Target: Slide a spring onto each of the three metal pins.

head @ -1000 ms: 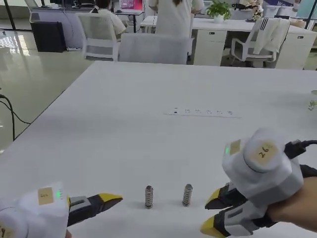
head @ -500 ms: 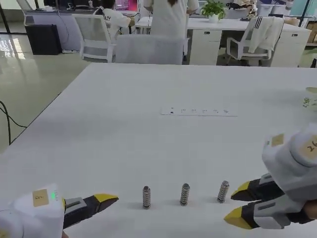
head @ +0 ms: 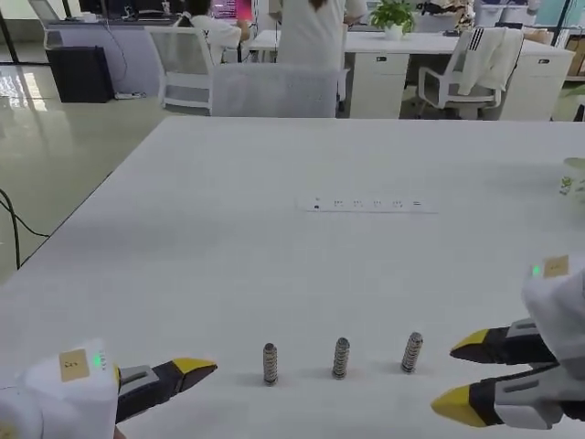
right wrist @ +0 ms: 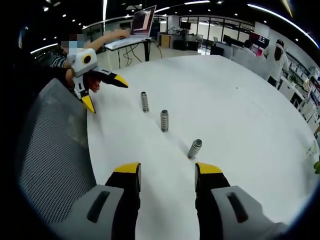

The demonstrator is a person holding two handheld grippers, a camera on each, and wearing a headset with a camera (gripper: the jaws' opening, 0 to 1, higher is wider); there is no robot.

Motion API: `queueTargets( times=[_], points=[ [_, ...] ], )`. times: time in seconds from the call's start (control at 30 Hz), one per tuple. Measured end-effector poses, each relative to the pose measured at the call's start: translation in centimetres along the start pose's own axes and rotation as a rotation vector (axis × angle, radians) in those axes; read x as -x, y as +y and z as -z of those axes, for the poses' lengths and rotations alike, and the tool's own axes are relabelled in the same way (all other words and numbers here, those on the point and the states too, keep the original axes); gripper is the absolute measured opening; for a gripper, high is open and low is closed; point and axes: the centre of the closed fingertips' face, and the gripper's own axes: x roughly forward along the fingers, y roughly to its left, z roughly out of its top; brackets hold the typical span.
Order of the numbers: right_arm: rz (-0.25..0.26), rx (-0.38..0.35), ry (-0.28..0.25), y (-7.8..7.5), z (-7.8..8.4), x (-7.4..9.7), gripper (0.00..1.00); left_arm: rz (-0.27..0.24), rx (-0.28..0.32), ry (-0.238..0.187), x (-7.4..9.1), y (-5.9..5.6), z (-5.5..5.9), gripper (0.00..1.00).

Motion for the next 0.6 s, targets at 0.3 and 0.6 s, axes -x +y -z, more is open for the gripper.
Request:
queueTargets(
  times=[0.3, 0.6],
  points=[
    [0.013, 0.033, -0.076, -0.28, 0.28, -0.37, 0.61, -0.004, 0.013, 0.000, -0.09, 0.13, 0.14, 0.67],
    [0.035, 0.040, -0.136, -0.75, -0.06, -0.68, 0.76, -0.014, 0.032, -0.002, -0.09, 0.42, 0.30, 0.69]
  ],
)
